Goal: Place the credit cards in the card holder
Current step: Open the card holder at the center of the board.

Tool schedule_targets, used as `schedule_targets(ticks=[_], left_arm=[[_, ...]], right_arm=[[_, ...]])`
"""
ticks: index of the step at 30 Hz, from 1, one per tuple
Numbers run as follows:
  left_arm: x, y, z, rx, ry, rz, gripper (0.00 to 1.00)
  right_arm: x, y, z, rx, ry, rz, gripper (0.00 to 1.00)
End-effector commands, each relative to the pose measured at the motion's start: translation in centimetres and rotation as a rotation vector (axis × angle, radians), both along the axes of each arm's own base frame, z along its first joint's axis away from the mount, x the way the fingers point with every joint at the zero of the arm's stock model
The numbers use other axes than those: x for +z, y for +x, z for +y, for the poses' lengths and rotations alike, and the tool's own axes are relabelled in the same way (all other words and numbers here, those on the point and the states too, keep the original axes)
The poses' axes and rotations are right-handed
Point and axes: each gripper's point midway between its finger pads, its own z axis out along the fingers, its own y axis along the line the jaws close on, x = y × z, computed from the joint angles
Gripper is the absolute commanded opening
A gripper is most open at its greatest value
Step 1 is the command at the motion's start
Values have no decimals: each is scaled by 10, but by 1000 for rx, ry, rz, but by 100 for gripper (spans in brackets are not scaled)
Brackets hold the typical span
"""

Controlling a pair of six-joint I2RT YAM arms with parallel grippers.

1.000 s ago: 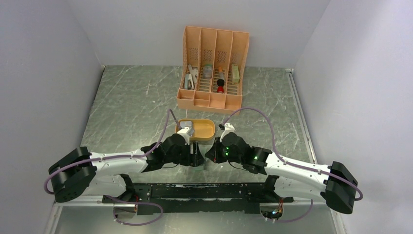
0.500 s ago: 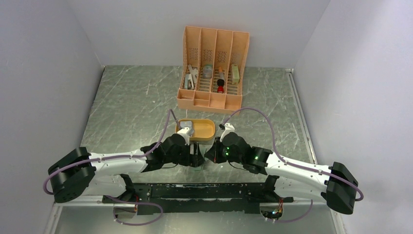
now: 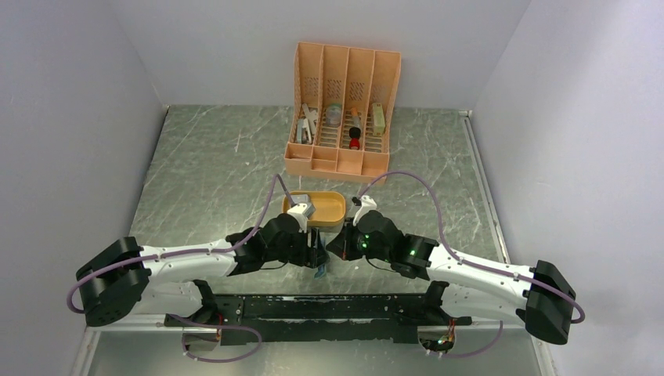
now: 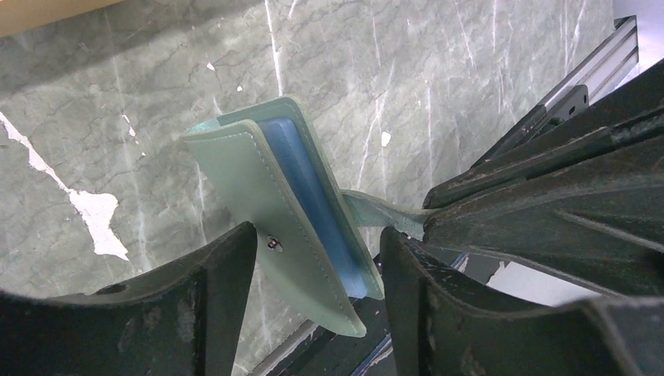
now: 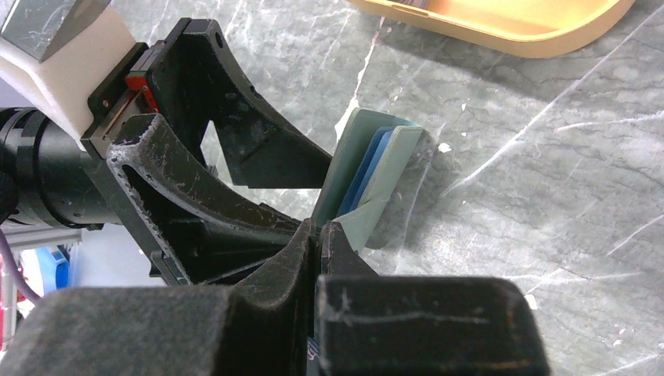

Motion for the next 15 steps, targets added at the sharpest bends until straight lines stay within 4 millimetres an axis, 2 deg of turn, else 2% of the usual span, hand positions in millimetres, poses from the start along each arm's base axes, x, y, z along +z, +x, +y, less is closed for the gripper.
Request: schedule_targets(ticks=[1,6,15], left_arm=[[5,5,-3,3,2,-30,62],[6,4,-1,5,2,-30,59],[11,3,5,17,-1,-38,64]], right_arm=[[22,1,8,2,63,-22,0],[18,3,5,-9,50,-22,0],[6,3,-2,-27,13,-15,0]])
